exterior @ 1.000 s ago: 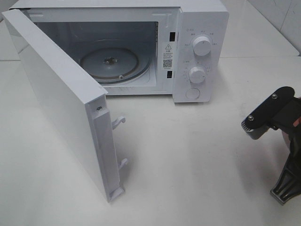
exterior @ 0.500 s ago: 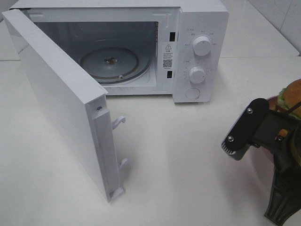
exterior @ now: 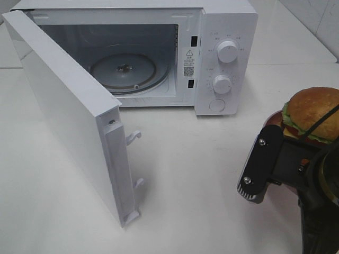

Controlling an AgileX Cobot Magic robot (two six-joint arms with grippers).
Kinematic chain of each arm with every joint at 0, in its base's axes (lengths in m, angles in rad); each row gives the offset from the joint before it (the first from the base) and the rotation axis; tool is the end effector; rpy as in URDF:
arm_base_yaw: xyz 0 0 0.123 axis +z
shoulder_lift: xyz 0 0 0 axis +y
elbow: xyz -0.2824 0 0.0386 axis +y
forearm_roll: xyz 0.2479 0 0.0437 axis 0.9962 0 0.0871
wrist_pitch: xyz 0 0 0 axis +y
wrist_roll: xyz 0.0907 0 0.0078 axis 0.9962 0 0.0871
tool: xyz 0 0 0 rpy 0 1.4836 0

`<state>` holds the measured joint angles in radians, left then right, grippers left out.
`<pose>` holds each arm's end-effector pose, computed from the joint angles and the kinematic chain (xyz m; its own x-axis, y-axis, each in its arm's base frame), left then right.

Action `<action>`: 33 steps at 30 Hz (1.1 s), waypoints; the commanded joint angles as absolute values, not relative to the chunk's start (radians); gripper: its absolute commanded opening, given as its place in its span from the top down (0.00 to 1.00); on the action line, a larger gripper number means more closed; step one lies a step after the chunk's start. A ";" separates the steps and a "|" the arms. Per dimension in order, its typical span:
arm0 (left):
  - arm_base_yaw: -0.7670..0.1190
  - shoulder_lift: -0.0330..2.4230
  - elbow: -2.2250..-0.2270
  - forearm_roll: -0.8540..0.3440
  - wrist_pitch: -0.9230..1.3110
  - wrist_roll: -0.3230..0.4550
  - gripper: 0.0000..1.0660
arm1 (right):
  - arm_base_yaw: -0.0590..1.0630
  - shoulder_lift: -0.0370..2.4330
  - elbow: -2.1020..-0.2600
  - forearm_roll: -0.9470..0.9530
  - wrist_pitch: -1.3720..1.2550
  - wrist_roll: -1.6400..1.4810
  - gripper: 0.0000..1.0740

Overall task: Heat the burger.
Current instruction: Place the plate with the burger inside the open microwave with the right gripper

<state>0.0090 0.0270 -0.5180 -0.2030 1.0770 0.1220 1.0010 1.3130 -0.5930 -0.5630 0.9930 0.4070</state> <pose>-0.0041 -0.0162 0.2824 -0.4669 0.0202 -0.8841 0.1594 0.9853 -0.0617 0.1327 0.1316 0.1939 -0.5938 -0.8025 -0.0575 -0.7048 0.5533 -0.4439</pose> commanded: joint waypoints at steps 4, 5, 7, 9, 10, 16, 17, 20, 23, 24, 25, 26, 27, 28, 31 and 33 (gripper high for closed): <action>0.007 0.028 -0.517 -0.200 1.074 0.122 0.17 | 1.006 1.301 -0.590 -0.619 0.978 0.326 1.00; 0.007 0.028 -0.517 -0.200 1.074 0.122 0.17 | 1.006 1.301 -0.590 -0.620 0.969 0.315 1.00; 0.007 0.028 -0.517 -0.200 1.074 0.122 0.17 | 1.006 1.301 -0.590 -0.628 0.948 0.288 1.00; 0.007 0.028 -0.517 -0.200 1.074 0.122 0.17 | 1.006 1.301 -0.590 -0.643 0.929 0.276 1.00; 0.007 0.028 -0.517 -0.200 1.074 0.122 0.17 | 1.006 1.301 -0.590 -0.650 0.919 0.267 1.00; 0.007 0.028 -0.517 -0.200 1.074 0.122 0.17 | 1.006 1.301 -0.590 -0.675 0.844 0.156 1.00; 0.007 0.028 -0.517 -0.200 1.074 0.122 0.17 | 1.006 1.301 -0.590 -0.675 0.844 0.156 1.00; 0.007 0.028 -0.517 -0.200 1.074 0.122 0.17 | 1.006 1.301 -0.590 -0.682 0.812 0.096 1.00; 0.007 0.028 -0.517 -0.200 1.074 0.122 0.17 | 1.006 1.301 -0.590 -0.687 0.783 0.045 1.00; 0.007 0.028 -0.517 -0.200 1.074 0.122 0.17 | 1.006 1.301 -0.590 -0.687 0.768 0.018 1.00; 0.007 0.028 -0.517 -0.200 1.074 0.122 0.17 | 1.006 1.301 -0.590 -0.687 0.768 0.018 1.00; 0.007 0.028 -0.517 -0.200 1.074 0.122 0.17 | 1.006 1.301 -0.590 -0.687 0.750 0.000 1.00; 0.007 0.028 -0.517 -0.200 1.074 0.122 0.17 | 1.006 1.301 -0.590 -0.687 0.750 0.000 1.00; 0.007 0.028 -0.517 -0.200 1.074 0.122 0.17 | 1.006 1.301 -0.590 -0.689 0.744 -0.010 1.00; 0.007 0.028 -0.517 -0.200 1.074 0.122 0.17 | 1.006 1.301 -0.590 -0.688 0.716 -0.022 1.00; 0.007 0.028 -0.517 -0.200 1.074 0.122 0.17 | 1.006 1.301 -0.590 -0.688 0.711 -0.022 1.00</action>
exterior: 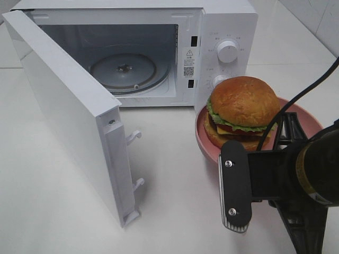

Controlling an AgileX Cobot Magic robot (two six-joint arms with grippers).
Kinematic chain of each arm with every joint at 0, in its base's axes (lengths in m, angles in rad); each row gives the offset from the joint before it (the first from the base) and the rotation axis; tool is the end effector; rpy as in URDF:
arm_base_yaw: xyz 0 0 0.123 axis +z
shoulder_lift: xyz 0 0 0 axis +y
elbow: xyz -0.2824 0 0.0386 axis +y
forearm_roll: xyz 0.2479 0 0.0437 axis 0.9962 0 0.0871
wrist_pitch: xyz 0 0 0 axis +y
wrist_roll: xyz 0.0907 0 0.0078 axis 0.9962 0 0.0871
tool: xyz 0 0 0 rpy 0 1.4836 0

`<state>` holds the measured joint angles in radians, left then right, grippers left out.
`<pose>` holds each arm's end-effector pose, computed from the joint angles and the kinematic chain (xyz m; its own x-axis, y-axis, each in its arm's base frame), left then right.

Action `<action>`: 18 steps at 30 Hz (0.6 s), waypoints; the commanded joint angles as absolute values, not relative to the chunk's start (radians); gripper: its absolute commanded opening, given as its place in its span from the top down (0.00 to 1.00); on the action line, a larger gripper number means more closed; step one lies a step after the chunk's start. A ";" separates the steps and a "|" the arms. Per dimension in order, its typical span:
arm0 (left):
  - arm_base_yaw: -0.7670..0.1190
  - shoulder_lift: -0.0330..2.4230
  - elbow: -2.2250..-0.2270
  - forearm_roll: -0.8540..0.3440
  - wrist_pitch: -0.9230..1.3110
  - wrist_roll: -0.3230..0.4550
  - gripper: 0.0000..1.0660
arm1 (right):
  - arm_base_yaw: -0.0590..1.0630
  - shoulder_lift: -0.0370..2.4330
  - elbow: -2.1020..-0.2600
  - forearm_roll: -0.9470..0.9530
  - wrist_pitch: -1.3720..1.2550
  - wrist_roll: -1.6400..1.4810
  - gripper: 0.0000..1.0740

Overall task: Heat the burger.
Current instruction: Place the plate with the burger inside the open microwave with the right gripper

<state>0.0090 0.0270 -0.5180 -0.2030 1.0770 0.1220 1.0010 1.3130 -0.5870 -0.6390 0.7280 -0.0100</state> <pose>-0.0041 -0.0162 0.2824 -0.4669 0.0202 -0.8841 0.1594 0.9853 -0.0617 0.1412 0.1532 0.1944 -0.0974 -0.9921 -0.0795 -0.8687 0.1237 -0.4796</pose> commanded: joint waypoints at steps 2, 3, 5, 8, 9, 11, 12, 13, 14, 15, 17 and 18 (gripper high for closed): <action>0.007 0.028 -0.517 -0.200 1.074 0.122 0.17 | 1.006 1.301 -0.590 -0.688 0.700 -0.023 1.00; 0.007 0.028 -0.517 -0.200 1.074 0.122 0.17 | 1.006 1.301 -0.590 -0.689 0.699 -0.039 1.00; 0.007 0.028 -0.517 -0.200 1.074 0.122 0.17 | 1.006 1.301 -0.590 -0.690 0.699 -0.054 1.00; 0.007 0.028 -0.517 -0.200 1.074 0.122 0.17 | 0.996 1.301 -0.590 -0.690 0.674 -0.133 1.00; 0.007 0.028 -0.517 -0.200 1.074 0.122 0.17 | 0.988 1.301 -0.590 -0.686 0.661 -0.148 1.00; 0.007 0.028 -0.517 -0.200 1.074 0.122 0.17 | 0.961 1.301 -0.590 -0.678 0.625 -0.194 1.00; 0.007 0.028 -0.517 -0.200 1.074 0.122 0.17 | 0.961 1.301 -0.590 -0.678 0.625 -0.194 1.00; 0.007 0.028 -0.517 -0.200 1.074 0.122 0.17 | 0.930 1.301 -0.590 -0.662 0.594 -0.259 1.00; 0.007 0.028 -0.517 -0.200 1.074 0.122 0.17 | 0.918 1.301 -0.590 -0.658 0.583 -0.285 1.00; 0.007 0.028 -0.517 -0.200 1.074 0.122 0.17 | 0.918 1.301 -0.590 -0.658 0.583 -0.285 1.00; 0.007 0.028 -0.517 -0.200 1.074 0.122 0.17 | 0.882 1.301 -0.590 -0.654 0.542 -0.366 1.00; 0.007 0.028 -0.517 -0.200 1.074 0.122 0.17 | 0.882 1.301 -0.590 -0.654 0.542 -0.366 1.00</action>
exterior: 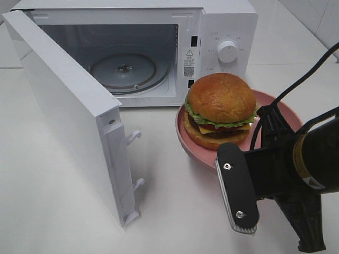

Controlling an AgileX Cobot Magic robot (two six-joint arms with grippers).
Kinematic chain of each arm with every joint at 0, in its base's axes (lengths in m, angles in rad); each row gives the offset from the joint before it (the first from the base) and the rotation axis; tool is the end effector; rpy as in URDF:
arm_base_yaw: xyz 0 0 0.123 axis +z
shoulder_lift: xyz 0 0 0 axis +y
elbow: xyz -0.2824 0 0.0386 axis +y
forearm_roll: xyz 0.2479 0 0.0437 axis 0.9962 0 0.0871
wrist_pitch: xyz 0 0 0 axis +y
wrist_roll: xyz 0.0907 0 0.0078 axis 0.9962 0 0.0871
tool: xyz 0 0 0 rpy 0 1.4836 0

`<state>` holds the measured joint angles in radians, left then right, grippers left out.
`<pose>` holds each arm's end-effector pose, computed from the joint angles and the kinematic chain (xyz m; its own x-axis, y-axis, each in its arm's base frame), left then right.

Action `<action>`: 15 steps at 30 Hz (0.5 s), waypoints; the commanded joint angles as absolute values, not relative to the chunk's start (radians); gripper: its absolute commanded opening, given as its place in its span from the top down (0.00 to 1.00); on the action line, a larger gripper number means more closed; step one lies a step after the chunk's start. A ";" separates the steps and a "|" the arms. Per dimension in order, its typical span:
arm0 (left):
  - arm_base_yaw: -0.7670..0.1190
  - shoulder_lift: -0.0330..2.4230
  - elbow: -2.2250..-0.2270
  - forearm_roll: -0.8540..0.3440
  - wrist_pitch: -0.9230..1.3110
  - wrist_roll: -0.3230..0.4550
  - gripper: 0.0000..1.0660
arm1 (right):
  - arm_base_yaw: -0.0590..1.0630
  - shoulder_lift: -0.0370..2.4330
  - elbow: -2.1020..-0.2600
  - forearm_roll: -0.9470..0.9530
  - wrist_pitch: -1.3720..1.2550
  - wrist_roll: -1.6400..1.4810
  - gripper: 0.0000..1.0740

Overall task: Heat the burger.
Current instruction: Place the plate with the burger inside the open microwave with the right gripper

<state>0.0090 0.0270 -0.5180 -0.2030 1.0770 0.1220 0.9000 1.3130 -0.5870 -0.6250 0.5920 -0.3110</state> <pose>-0.0041 -0.0162 0.2824 -0.4669 0.0202 -0.8841 0.1594 0.9853 -0.0617 0.1574 0.1504 0.1959 0.1203 -0.9913 -0.0538 -0.8564 -0.0762 -0.5107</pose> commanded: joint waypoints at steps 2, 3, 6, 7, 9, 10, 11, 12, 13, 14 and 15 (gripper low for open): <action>0.007 0.028 -0.517 -0.200 1.074 0.122 0.17 | 0.836 1.301 -0.590 -0.624 0.480 -0.489 1.00; 0.007 0.028 -0.517 -0.200 1.074 0.122 0.17 | 0.836 1.301 -0.590 -0.624 0.480 -0.489 1.00; 0.007 0.028 -0.517 -0.200 1.074 0.122 0.17 | 0.805 1.301 -0.590 -0.588 0.437 -0.592 1.00; 0.007 0.028 -0.517 -0.200 1.074 0.122 0.17 | 0.785 1.301 -0.590 -0.558 0.420 -0.673 1.00; 0.007 0.028 -0.517 -0.200 1.074 0.122 0.17 | 0.772 1.301 -0.590 -0.538 0.416 -0.714 1.00; 0.007 0.028 -0.517 -0.200 1.074 0.122 0.17 | 0.772 1.301 -0.590 -0.538 0.416 -0.714 1.00; 0.007 0.028 -0.517 -0.200 1.074 0.122 0.17 | 0.745 1.301 -0.590 -0.491 0.415 -0.789 1.00; 0.007 0.028 -0.517 -0.200 1.074 0.122 0.17 | 0.720 1.301 -0.590 -0.445 0.415 -0.858 1.00; 0.007 0.028 -0.517 -0.200 1.074 0.122 0.17 | 0.720 1.301 -0.590 -0.445 0.415 -0.858 1.00; 0.007 0.028 -0.517 -0.200 1.074 0.122 0.17 | 0.708 1.301 -0.590 -0.418 0.415 -0.899 1.00; 0.007 0.028 -0.517 -0.200 1.074 0.122 0.17 | 0.708 1.301 -0.590 -0.418 0.415 -0.899 1.00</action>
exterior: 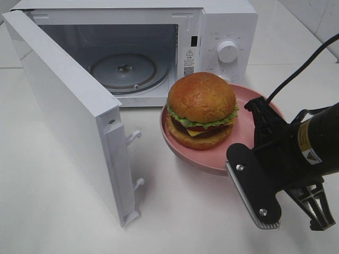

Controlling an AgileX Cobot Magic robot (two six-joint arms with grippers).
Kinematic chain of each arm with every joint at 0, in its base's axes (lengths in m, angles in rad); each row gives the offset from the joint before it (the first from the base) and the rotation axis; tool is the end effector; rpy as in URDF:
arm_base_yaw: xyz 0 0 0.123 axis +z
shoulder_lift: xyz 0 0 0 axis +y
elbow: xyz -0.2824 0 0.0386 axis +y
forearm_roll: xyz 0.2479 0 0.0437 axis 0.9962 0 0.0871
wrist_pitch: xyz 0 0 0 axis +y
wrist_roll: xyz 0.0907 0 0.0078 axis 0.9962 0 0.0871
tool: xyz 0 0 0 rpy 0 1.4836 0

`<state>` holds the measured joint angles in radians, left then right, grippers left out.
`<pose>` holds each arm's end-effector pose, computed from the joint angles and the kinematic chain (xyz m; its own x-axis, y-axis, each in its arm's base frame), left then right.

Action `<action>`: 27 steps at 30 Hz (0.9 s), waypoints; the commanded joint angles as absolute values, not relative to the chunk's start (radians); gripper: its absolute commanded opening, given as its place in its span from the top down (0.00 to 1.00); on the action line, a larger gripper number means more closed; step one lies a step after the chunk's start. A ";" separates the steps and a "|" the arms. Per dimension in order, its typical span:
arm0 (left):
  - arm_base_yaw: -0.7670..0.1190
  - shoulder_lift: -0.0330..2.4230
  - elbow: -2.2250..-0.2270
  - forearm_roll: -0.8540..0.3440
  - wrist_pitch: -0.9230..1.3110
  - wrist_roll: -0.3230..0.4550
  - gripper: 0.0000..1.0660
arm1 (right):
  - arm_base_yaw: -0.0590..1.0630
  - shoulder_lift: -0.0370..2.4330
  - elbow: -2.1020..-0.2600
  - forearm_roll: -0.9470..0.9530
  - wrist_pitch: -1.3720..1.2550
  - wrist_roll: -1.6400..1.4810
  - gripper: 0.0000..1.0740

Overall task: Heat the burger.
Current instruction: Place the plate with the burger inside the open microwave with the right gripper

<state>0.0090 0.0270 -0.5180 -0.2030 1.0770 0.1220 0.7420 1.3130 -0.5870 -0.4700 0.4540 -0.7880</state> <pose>-0.0041 -0.0162 0.2824 -0.4669 0.0202 -0.8841 0.1594 0.9853 -0.0617 0.1774 0.1381 0.1966 0.3308 -0.9436 -0.0115 -0.8039 -0.2754 -0.5271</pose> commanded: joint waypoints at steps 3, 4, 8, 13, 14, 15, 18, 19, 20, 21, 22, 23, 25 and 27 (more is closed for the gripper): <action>0.007 0.028 -0.517 -0.200 1.074 0.122 0.17 | 0.661 1.301 -0.590 -0.294 0.412 -1.092 1.00; 0.007 0.028 -0.517 -0.200 1.074 0.122 0.17 | 0.650 1.301 -0.590 -0.261 0.412 -1.149 1.00; 0.007 0.028 -0.517 -0.200 1.074 0.122 0.17 | 0.611 1.301 -0.590 -0.157 0.411 -1.331 1.00; 0.007 0.028 -0.517 -0.200 1.074 0.122 0.17 | 0.582 1.301 -0.590 -0.095 0.396 -1.431 1.00; 0.007 0.028 -0.517 -0.200 1.074 0.122 0.17 | 0.582 1.301 -0.599 -0.095 0.402 -1.434 1.00; 0.007 0.028 -0.517 -0.200 1.074 0.122 0.17 | 0.582 1.301 -0.599 -0.095 0.402 -1.434 1.00; 0.007 0.028 -0.517 -0.200 1.074 0.122 0.17 | 0.585 1.301 -0.613 -0.095 0.402 -1.434 1.00; 0.007 0.028 -0.517 -0.200 1.074 0.122 0.17 | 0.585 1.301 -0.623 -0.096 0.400 -1.434 1.00; 0.007 0.028 -0.517 -0.200 1.074 0.122 0.17 | 0.585 1.301 -0.623 -0.096 0.400 -1.434 1.00; 0.007 0.028 -0.517 -0.200 1.074 0.122 0.17 | 0.585 1.301 -0.626 -0.096 0.392 -1.434 1.00; 0.007 0.028 -0.517 -0.200 1.074 0.122 0.17 | 0.585 1.301 -0.626 -0.096 0.392 -1.434 1.00; 0.007 0.028 -0.517 -0.200 1.074 0.122 0.17 | 0.585 1.302 -0.628 -0.095 0.377 -1.434 1.00; 0.007 0.028 -0.517 -0.200 1.074 0.122 0.17 | 0.585 1.310 -0.635 -0.095 0.372 -1.434 1.00; 0.007 0.028 -0.517 -0.200 1.074 0.122 0.17 | 0.591 1.316 -0.641 -0.092 0.362 -1.434 1.00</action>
